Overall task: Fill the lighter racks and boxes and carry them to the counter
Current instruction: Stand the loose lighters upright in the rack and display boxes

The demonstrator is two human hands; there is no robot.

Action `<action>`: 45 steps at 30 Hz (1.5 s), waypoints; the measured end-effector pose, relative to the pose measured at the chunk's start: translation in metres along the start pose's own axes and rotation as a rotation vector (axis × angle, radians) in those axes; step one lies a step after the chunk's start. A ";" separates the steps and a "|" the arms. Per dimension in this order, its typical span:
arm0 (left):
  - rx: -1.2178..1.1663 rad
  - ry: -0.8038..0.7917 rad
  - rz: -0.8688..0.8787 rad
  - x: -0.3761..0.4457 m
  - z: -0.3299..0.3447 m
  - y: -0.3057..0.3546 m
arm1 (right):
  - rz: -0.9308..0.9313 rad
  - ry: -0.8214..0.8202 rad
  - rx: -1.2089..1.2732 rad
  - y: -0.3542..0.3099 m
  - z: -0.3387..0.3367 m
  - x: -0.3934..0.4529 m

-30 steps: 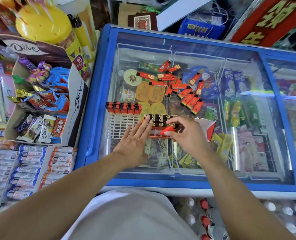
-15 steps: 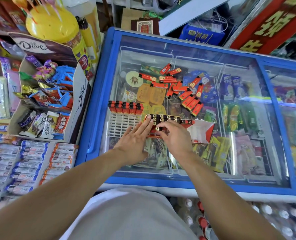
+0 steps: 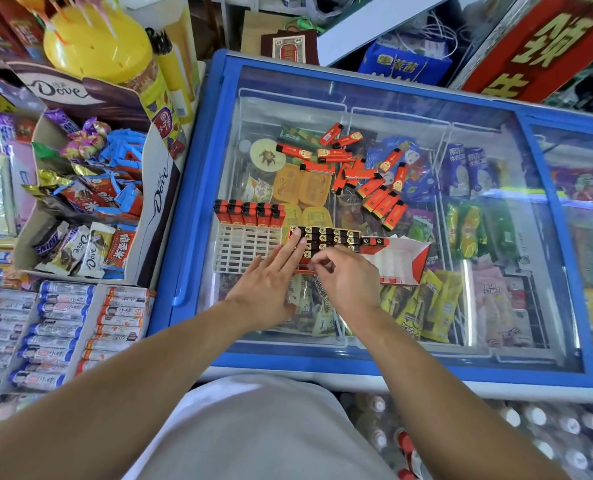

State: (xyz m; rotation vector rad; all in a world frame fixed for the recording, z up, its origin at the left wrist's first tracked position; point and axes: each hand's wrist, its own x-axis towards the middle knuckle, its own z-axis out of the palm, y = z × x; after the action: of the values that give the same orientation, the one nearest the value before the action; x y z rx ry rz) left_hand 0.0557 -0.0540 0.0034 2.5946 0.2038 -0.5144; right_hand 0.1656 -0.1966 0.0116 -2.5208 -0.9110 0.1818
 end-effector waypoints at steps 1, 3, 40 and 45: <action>0.004 0.002 0.003 0.000 0.001 0.000 | 0.001 0.006 0.061 0.000 -0.005 0.001; 0.009 -0.005 0.008 0.000 0.002 0.000 | 0.032 0.047 0.168 0.005 -0.016 0.010; 0.472 -0.038 0.394 0.016 0.007 0.063 | 0.298 -0.047 0.186 0.087 -0.115 0.008; 0.582 -0.192 0.334 0.045 0.015 0.085 | 0.281 -0.019 -0.038 0.101 -0.102 0.007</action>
State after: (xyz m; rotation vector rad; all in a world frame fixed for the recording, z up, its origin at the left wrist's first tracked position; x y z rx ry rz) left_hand 0.1124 -0.1333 0.0106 3.0116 -0.5094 -0.7811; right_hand 0.2567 -0.2984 0.0567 -2.6781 -0.5673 0.2791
